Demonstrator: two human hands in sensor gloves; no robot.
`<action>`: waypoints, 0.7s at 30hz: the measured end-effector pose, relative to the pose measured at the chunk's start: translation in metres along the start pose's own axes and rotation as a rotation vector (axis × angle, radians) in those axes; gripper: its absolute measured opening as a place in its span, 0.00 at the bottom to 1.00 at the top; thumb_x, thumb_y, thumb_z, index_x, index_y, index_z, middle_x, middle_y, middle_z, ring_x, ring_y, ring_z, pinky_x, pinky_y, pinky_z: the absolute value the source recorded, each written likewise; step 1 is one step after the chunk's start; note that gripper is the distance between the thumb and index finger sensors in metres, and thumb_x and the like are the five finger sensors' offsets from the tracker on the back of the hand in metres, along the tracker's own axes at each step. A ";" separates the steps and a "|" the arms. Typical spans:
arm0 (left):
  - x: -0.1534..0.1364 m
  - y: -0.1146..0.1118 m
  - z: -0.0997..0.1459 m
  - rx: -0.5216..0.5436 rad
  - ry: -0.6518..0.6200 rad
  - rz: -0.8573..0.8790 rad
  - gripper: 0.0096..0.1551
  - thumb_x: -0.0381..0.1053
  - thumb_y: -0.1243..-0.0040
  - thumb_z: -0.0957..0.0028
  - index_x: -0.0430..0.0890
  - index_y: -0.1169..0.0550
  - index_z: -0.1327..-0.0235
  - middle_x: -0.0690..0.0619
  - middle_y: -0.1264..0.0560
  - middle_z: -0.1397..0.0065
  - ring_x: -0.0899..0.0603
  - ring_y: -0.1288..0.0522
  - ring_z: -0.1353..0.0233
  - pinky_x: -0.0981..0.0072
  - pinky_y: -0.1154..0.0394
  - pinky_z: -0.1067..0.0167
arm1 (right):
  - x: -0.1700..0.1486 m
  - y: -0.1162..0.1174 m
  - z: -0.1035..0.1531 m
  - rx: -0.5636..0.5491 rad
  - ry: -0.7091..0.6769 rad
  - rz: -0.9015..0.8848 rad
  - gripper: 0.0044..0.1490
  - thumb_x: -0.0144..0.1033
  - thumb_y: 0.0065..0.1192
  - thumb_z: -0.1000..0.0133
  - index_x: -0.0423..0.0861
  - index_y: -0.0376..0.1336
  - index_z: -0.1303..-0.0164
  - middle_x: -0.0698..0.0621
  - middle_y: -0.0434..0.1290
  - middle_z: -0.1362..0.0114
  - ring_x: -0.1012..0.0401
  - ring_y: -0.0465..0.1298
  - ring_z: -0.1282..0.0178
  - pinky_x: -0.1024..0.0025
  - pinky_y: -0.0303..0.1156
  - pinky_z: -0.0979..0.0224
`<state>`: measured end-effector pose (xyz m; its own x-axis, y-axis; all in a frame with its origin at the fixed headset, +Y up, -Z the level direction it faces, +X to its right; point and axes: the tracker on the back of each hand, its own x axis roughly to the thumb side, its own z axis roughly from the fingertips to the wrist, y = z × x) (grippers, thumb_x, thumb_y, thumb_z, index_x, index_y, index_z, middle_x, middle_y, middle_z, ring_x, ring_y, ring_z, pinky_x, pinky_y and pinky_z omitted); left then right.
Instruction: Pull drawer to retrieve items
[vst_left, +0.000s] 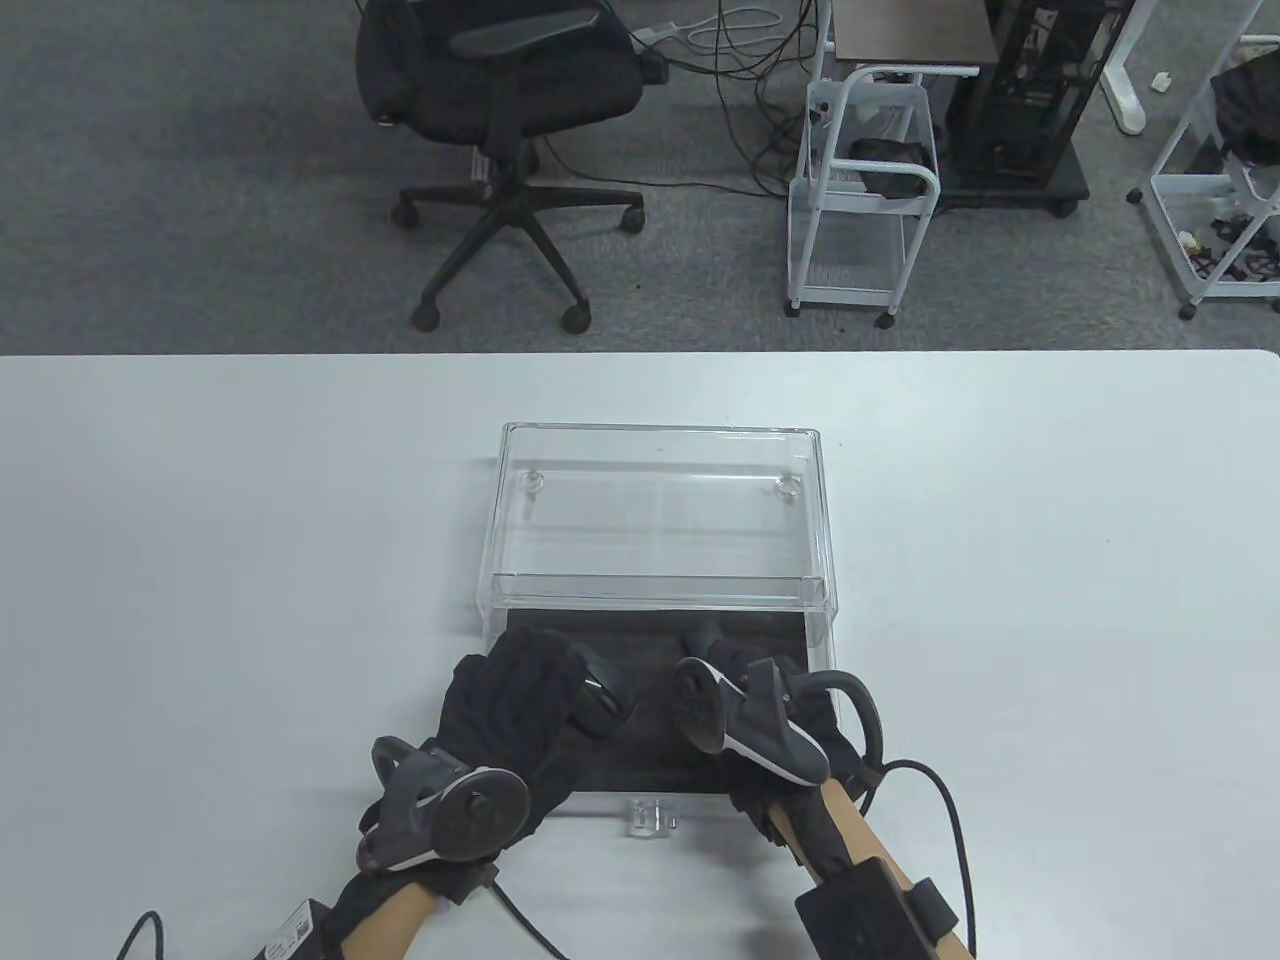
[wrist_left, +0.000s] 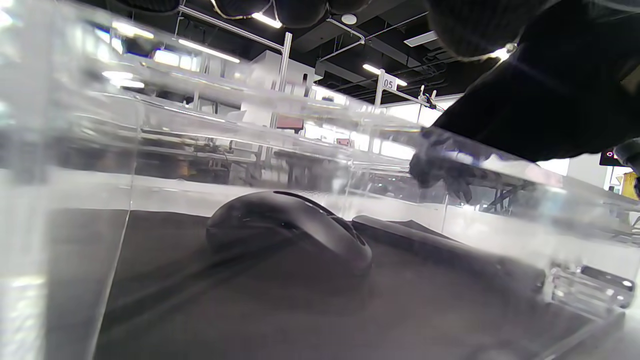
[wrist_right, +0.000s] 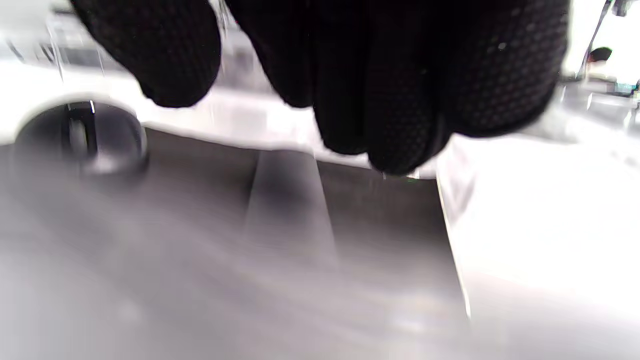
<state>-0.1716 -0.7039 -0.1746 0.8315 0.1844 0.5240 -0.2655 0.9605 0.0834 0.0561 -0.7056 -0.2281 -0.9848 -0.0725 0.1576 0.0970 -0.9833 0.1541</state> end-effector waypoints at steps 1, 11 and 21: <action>0.000 0.000 0.000 -0.005 0.000 0.000 0.52 0.67 0.45 0.47 0.51 0.50 0.13 0.42 0.48 0.09 0.30 0.50 0.12 0.24 0.46 0.24 | 0.001 0.005 -0.005 0.057 0.012 0.022 0.51 0.59 0.64 0.45 0.39 0.59 0.18 0.36 0.75 0.31 0.41 0.81 0.43 0.45 0.79 0.45; -0.001 0.000 0.000 -0.017 0.005 0.006 0.53 0.68 0.45 0.47 0.51 0.50 0.13 0.41 0.48 0.09 0.30 0.50 0.12 0.23 0.46 0.25 | 0.007 0.032 -0.023 0.294 0.075 0.130 0.63 0.58 0.63 0.44 0.41 0.38 0.11 0.37 0.70 0.29 0.43 0.79 0.42 0.46 0.77 0.40; -0.001 -0.002 -0.001 -0.041 0.005 0.000 0.53 0.68 0.46 0.47 0.51 0.50 0.13 0.41 0.49 0.09 0.30 0.50 0.12 0.23 0.46 0.25 | 0.007 0.019 -0.011 0.140 0.028 0.043 0.55 0.54 0.67 0.45 0.42 0.49 0.13 0.37 0.73 0.33 0.47 0.80 0.48 0.50 0.79 0.45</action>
<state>-0.1712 -0.7056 -0.1765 0.8337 0.1856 0.5201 -0.2456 0.9682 0.0481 0.0495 -0.7268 -0.2350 -0.9829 -0.1204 0.1396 0.1561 -0.9464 0.2827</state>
